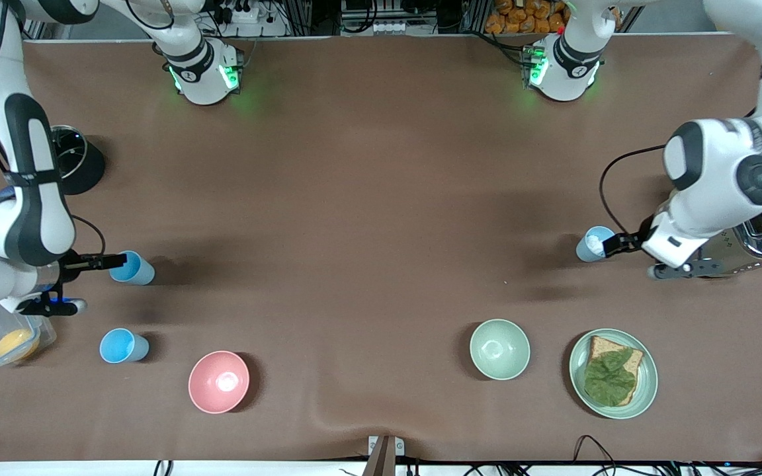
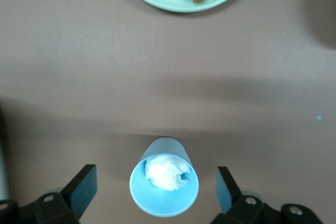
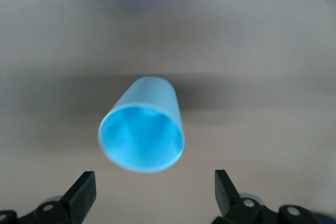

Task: Stack blue cups with both arms
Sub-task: 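Reach and grasp a blue cup with each gripper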

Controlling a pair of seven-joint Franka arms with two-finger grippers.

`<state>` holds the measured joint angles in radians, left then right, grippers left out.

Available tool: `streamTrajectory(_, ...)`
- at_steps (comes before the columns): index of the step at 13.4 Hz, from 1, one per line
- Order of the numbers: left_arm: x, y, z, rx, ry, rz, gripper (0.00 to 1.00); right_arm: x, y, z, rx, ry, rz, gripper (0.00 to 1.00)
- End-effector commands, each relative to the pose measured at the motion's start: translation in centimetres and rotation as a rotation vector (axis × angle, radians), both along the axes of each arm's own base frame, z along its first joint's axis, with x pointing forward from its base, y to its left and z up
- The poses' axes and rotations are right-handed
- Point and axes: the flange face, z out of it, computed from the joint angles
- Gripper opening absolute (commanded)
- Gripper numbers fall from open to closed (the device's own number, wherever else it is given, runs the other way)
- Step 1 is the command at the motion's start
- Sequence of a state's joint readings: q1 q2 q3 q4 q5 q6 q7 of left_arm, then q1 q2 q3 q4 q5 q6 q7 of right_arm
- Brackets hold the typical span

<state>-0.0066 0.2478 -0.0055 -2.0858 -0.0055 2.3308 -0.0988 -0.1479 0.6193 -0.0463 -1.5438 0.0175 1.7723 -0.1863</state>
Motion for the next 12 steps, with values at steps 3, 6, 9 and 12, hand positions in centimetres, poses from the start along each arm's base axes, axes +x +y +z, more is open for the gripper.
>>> streamTrajectory(3,-1.9,2.2,-4.6,0.007,-0.015,0.001,0.9,0.6,5.1,0.0,-0.009,-0.029,0.015,1.0)
streamTrajectory(6,-2.1,3.1,-4.5,0.008,-0.02,-0.018,0.89,0.0,7.8,-1.7,-0.037,-0.004,-0.011,1.0)
streamTrajectory(9,-2.8,2.9,-4.9,0.007,-0.006,-0.021,0.89,-1.2,7.3,-3.8,-0.035,-0.021,-0.016,1.0)
streamTrajectory(12,-3.7,2.8,-5.0,0.005,0.003,-0.021,0.88,-1.6,6.7,-4.3,-0.034,-0.017,-0.022,0.46)
